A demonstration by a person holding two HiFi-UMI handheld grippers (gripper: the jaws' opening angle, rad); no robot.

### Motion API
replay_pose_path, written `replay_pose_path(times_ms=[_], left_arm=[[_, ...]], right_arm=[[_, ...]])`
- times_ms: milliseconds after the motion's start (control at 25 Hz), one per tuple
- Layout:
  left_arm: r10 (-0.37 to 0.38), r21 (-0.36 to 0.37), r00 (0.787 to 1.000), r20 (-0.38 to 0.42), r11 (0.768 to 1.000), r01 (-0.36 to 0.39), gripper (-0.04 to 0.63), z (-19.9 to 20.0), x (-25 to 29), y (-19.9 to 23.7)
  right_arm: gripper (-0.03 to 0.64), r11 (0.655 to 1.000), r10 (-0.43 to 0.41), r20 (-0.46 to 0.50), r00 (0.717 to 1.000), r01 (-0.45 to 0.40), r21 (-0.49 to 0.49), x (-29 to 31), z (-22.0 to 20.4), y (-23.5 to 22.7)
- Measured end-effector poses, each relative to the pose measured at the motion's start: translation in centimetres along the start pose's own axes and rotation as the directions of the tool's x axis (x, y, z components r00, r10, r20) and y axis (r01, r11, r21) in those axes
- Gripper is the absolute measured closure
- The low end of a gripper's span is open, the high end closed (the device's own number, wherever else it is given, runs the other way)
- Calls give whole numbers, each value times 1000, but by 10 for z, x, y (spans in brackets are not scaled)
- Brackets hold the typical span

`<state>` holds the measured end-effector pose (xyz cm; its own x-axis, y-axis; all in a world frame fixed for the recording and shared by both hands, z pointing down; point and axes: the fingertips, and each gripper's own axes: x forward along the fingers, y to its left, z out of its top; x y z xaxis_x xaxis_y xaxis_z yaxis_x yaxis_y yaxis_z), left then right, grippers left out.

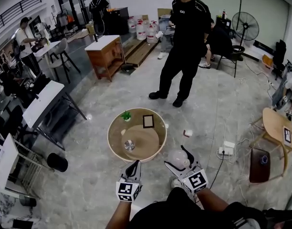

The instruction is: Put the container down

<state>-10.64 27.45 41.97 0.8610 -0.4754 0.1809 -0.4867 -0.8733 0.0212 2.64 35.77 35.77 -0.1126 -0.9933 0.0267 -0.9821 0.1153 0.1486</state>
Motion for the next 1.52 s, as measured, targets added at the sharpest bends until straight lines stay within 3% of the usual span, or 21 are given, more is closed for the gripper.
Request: replay_pose_path(times_ms=[240, 640, 800, 1040, 1360, 1520], left_arm=[[84, -30, 996, 9, 996, -83, 595, 11, 35, 43], [218, -35, 976, 30, 976, -217, 595, 44, 104, 88], [294, -46, 956, 23, 955, -293, 595, 49, 119, 108], [419, -76, 908, 13, 906, -417, 595, 52, 116, 138], [500, -85, 865, -39, 861, -501, 595, 29, 122, 195], [534, -78, 845, -23, 842, -534, 595, 34, 120, 240]], right_arm=[[219, 1000, 29, 13, 1000, -29, 5, 50, 4, -32], [219, 985, 171, 32, 985, -171, -5, 135, 0, -94], [219, 972, 237, 37, 971, -236, -13, 167, -6, -108], [219, 948, 319, 50, 946, -319, -2, 206, -4, -116], [219, 924, 382, 20, 924, -382, 23, 275, -21, -112], [219, 922, 388, 33, 921, -388, 1, 315, -17, -105]])
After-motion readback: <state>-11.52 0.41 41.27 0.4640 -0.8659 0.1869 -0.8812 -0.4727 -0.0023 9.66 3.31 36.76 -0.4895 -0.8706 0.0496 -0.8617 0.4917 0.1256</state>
